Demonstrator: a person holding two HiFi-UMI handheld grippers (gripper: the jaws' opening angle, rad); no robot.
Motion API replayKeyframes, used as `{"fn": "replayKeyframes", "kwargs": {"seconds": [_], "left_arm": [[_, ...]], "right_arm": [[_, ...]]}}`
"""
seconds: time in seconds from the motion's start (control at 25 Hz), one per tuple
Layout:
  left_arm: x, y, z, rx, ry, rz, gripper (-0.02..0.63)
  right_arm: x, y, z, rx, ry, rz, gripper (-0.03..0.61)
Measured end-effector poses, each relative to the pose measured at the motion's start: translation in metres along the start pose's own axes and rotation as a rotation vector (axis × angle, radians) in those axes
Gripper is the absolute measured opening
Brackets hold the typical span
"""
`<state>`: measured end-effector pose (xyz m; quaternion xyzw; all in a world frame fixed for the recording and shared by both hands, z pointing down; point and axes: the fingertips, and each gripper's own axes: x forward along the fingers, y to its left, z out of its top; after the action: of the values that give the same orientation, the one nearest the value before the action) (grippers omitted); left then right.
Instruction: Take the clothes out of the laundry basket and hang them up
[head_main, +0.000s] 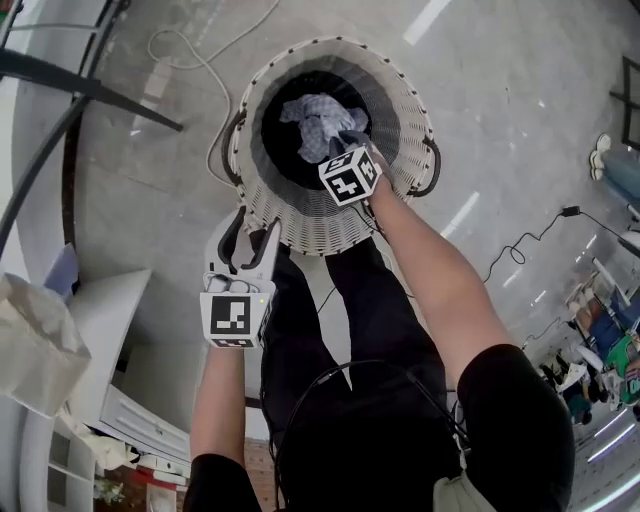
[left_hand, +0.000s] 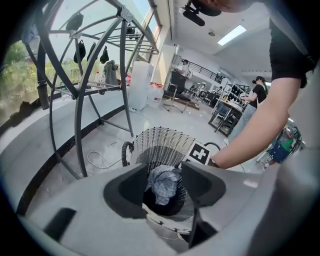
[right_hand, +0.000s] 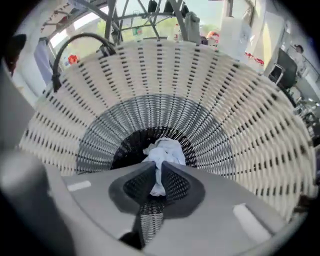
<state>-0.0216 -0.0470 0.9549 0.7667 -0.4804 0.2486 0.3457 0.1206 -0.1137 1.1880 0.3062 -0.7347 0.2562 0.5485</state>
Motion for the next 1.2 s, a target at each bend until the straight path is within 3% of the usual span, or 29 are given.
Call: {"fn": "replayKeyframes", "kwargs": {"seconds": [0.48, 0.8, 1.2], "left_arm": [[-0.067, -0.030, 0.077, 0.096, -0.077, -0.095, 0.221], [-0.134, -0.027, 0.145, 0.173, -0.115, -0.101, 0.221], [-0.190, -0.029, 0.227, 0.262, -0.172, -0.162, 0.219]], "right_arm": [[-0.208, 0.020, 0.060, 0.266, -0.242, 0.046, 0.044], [-0.387, 0.024, 0.130, 0.288, -0.456, 0.073, 0.041], [-0.619, 0.024, 0.188, 0.330, -0.792, 0.235, 0.040]]}}
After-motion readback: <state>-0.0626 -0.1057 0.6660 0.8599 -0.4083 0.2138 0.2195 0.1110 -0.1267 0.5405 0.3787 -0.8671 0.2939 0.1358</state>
